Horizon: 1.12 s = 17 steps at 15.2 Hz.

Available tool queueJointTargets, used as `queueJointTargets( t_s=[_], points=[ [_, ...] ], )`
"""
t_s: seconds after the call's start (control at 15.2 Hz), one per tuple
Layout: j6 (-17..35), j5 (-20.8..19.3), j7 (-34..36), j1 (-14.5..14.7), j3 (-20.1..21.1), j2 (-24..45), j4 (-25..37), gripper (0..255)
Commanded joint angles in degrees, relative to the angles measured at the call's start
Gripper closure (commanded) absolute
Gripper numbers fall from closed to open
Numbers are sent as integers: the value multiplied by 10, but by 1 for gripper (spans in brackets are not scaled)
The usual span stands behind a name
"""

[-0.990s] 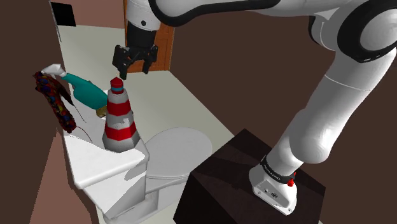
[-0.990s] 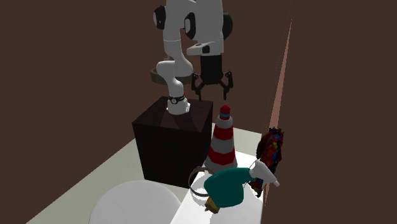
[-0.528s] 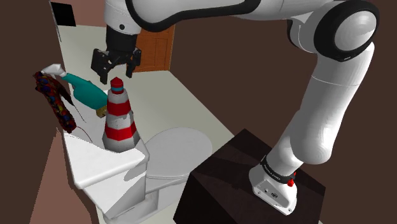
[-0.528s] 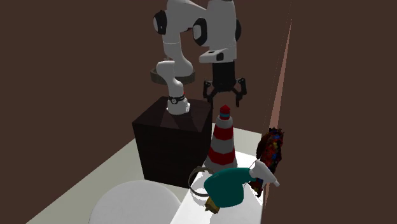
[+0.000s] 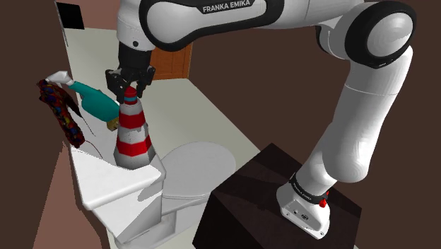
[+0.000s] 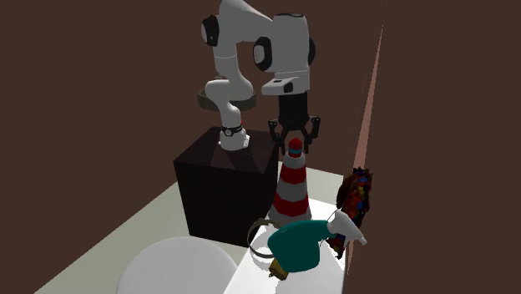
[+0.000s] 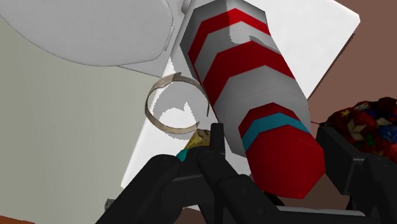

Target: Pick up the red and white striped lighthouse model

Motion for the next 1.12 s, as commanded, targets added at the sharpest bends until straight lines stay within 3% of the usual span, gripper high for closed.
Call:
queueJointTargets(
  t_s=[0.0, 0.46, 1.06],
  points=[
    [0, 0, 0, 0, 0, 0, 0, 255],
    [0, 0, 0, 0, 0, 0, -1, 255],
    [-65, 7, -4, 1, 3, -10, 56, 255]
  ],
)
